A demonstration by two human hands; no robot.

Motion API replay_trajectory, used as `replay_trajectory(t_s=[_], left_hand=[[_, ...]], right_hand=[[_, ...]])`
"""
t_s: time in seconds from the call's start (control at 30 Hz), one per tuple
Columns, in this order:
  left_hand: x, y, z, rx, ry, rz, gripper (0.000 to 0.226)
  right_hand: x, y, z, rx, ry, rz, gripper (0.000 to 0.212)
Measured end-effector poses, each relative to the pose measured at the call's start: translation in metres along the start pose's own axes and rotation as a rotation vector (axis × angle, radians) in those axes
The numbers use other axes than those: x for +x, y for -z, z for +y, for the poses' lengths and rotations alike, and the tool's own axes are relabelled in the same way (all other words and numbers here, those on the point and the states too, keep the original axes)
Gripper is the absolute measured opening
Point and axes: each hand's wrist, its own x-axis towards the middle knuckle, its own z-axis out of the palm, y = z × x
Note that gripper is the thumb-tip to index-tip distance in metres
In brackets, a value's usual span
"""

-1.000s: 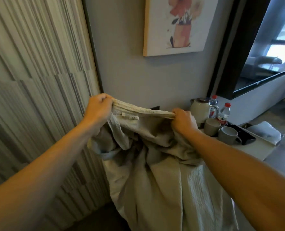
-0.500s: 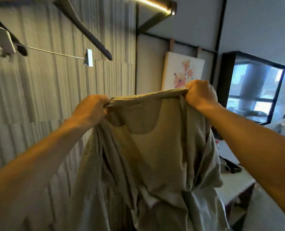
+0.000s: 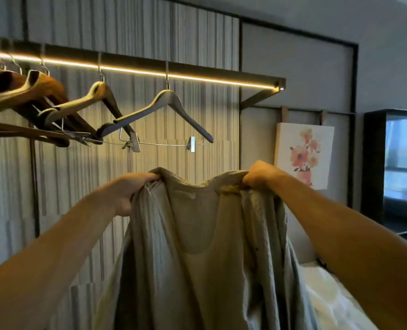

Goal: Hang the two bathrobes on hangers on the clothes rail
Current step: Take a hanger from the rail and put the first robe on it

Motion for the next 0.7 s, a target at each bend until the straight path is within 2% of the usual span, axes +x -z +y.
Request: replay_trajectory(t_s=[0.1, 0.17, 0.23, 0.33, 0.43, 0.5, 0.57, 0.63, 0.7], left_hand=[[-0.013, -0.008, 0.025, -0.066, -0.109, 0.156, 0.033], [-0.027, -0.013, 0.041, 0.007, -0.226, 0.311, 0.024], [-0.043, -0.018, 0.046, 0.125, -0.318, 0.384, 0.023], [-0.065, -0.016, 0.032, 0.256, -0.271, 0.300, 0.021], [-0.083, 0.013, 0.015, 0.217, -0.169, 0.113, 0.015], [-0.090, 0.034, 0.006, 0.176, -0.156, 0.057, 0.023], [-0.095, 0.055, 0.004, 0.216, -0.195, 0.093, 0.028], [-0.102, 0.074, 0.005, 0.273, -0.263, 0.215, 0.018], [-0.107, 0.094, 0.009, 0.277, -0.323, 0.281, 0.017]], right_hand=[[-0.013, 0.012, -0.041, 0.274, 0.060, -0.220, 0.031], [-0.023, 0.016, -0.071, 0.434, 0.147, -0.342, 0.043], [-0.036, 0.011, -0.102, 0.505, 0.239, -0.397, 0.044], [-0.055, -0.012, -0.137, 0.512, 0.355, -0.436, 0.023], [-0.072, -0.039, -0.168, 0.471, 0.417, -0.387, 0.012], [-0.078, -0.052, -0.189, 0.490, 0.439, -0.391, 0.009], [-0.083, -0.062, -0.211, 0.540, 0.450, -0.426, 0.010], [-0.085, -0.072, -0.233, 0.633, 0.473, -0.527, 0.020], [-0.082, -0.076, -0.245, 0.746, 0.521, -0.657, 0.017]])
